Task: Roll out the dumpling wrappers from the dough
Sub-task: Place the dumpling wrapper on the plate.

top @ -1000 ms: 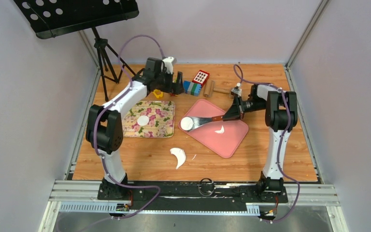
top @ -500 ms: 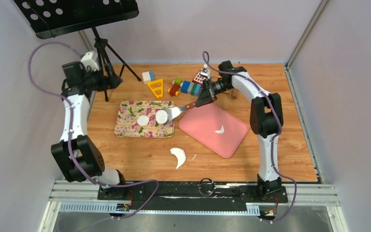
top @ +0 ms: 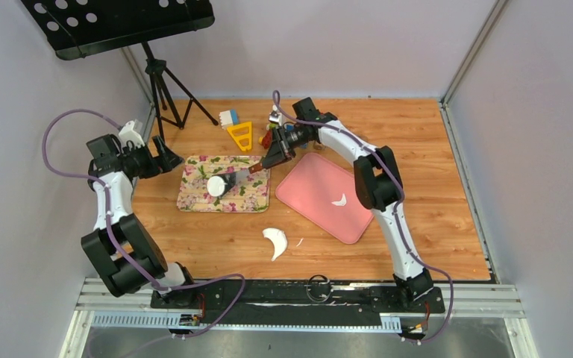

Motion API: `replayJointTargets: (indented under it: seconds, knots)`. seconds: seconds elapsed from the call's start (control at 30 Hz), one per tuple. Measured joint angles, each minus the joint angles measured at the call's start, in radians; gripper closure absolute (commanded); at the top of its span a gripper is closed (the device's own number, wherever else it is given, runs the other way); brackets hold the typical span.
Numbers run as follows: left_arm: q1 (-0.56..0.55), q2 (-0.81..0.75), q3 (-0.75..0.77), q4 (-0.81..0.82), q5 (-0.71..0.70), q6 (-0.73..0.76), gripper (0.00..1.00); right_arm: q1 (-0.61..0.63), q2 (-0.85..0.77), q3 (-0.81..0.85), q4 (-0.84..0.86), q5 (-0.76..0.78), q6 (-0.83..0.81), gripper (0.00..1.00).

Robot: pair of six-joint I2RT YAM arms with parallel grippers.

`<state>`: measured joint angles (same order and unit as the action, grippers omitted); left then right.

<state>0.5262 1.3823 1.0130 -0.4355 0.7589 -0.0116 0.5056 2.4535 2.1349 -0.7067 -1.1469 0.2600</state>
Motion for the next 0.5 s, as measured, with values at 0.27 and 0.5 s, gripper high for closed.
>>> replayJointTargets:
  seconds: [0.27,0.5]
  knots:
    - [0.000,-0.001,-0.001,0.053,0.023,-0.005,0.00,-0.013,0.064,0.099,0.152,0.078,0.151,1.00]
    - [0.000,-0.001,-0.013,0.079,0.022,-0.008,0.00,-0.006,0.064,0.111,0.180,0.137,0.142,1.00]
